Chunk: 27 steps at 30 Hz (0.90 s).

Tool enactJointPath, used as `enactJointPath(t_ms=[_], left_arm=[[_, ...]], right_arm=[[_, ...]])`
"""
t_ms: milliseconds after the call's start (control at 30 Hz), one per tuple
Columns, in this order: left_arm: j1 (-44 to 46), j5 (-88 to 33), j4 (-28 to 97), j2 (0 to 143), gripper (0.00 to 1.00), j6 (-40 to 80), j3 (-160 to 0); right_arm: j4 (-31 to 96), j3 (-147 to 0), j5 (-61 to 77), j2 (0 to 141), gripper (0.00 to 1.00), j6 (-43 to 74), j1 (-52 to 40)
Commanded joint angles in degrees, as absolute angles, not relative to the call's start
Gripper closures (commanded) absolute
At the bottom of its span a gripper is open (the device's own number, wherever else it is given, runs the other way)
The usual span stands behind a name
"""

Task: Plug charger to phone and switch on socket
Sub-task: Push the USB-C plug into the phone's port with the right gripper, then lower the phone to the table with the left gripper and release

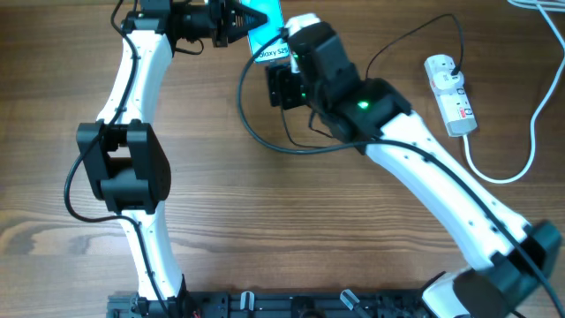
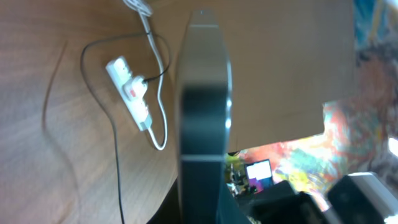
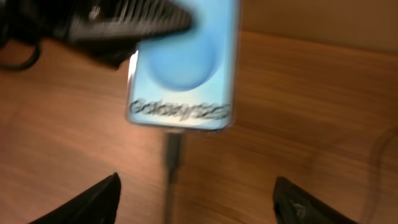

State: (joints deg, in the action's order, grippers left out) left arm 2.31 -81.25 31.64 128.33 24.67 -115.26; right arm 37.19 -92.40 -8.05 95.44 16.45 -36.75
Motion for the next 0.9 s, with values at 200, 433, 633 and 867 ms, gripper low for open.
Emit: enactJointPath(t_ms=[200,433,633,867], left_arm=[[9.04,-57.67,53.82,127.26,0.96,7.66,-114.32],[13.50,-52.86,57.25,134.41,0.96,6.35,-114.32],[16.62,-52.84,57.23,139.02,0.96,4.27,-114.32],[18.96,-49.41,55.31,144.05,0.96,5.56,-114.32]], right_arm=[[45.89,-93.97,-14.33,91.07,0.17,24.25,-25.98],[52.95,-93.95,-12.73,91.05,0.12,27.42,-15.29],[56.66,-93.95,-11.94,91.07,0.12,27.38,-10.11],[58.06,-93.95,-11.92,91.07,0.12,27.40,-9.82]])
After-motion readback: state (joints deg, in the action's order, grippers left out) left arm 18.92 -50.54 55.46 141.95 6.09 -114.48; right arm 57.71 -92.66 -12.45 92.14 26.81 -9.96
